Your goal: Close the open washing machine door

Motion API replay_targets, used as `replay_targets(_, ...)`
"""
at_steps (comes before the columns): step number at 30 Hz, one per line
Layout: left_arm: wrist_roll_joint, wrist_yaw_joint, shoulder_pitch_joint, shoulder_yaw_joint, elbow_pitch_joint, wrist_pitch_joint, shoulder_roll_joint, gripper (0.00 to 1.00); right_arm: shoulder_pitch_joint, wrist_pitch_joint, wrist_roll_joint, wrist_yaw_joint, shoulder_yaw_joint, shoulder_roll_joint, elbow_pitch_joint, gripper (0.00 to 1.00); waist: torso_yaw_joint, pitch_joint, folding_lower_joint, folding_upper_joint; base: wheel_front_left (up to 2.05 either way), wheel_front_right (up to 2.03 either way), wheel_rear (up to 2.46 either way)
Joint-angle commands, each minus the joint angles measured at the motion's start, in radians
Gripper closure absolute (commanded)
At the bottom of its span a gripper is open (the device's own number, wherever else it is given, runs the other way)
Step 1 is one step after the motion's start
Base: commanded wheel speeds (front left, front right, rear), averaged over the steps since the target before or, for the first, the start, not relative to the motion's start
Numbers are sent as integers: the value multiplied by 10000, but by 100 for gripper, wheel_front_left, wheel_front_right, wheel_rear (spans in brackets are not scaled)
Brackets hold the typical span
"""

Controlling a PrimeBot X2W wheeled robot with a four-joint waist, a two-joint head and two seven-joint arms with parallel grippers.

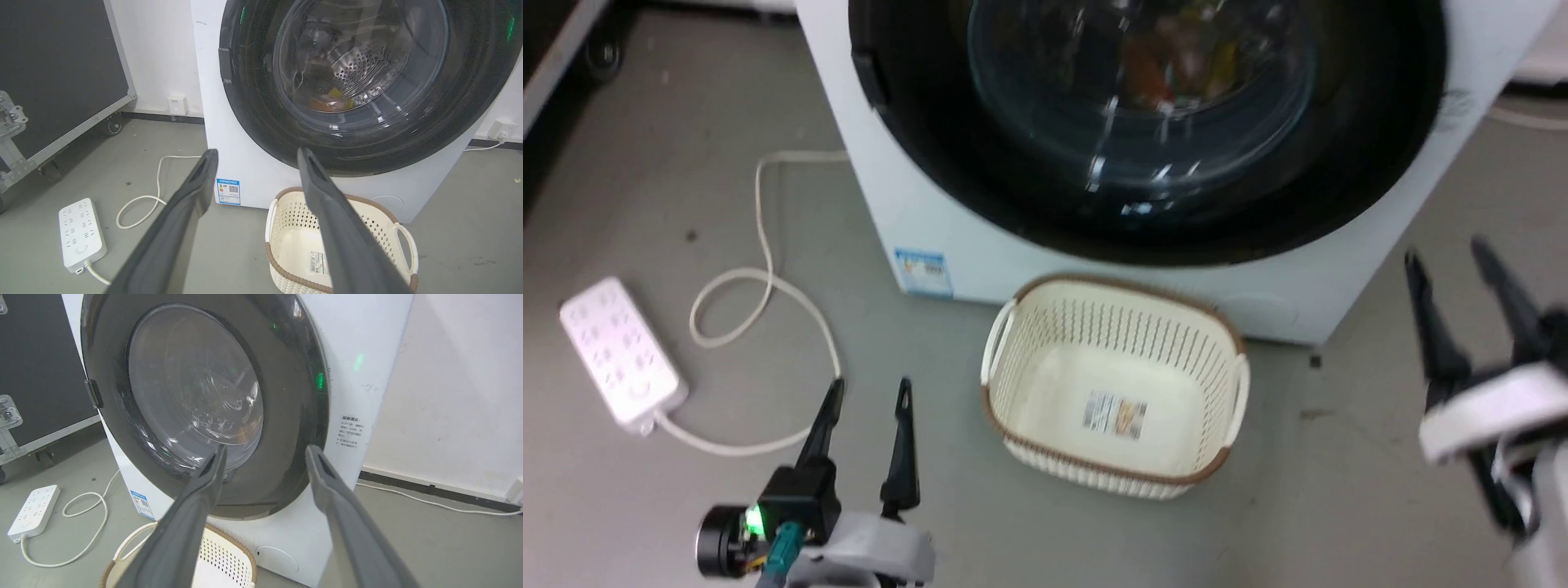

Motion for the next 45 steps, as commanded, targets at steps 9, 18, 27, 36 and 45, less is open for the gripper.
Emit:
replay_targets(9,-23,-465,553,133,497,-43,56,0,3208,-42,-1004,-9,-1555,1973,-2583,0,-537,-1095,3,-1,0,0,0)
replay_targets(18,83,-682,570,198,634,-43,65,0,4460,-43,-1234,-9,-1166,2357,-2834,0,-631,-1260,3,-1,0,0,0)
replay_targets(27,52,-755,469,246,755,1,27,100,4550,1,-1038,-2,-920,2349,-2765,100,-619,-1365,3,-1,0,0,0)
replay_targets(36,76,-735,475,281,669,132,17,100,4511,119,-1097,0,-885,2349,-2801,100,-628,-1375,3,-1,0,0,0)
replay_targets(45,146,-707,488,341,533,316,16,100,4458,304,-1186,-1,-822,2354,-2858,100,-648,-1380,3,-1,0,0,0)
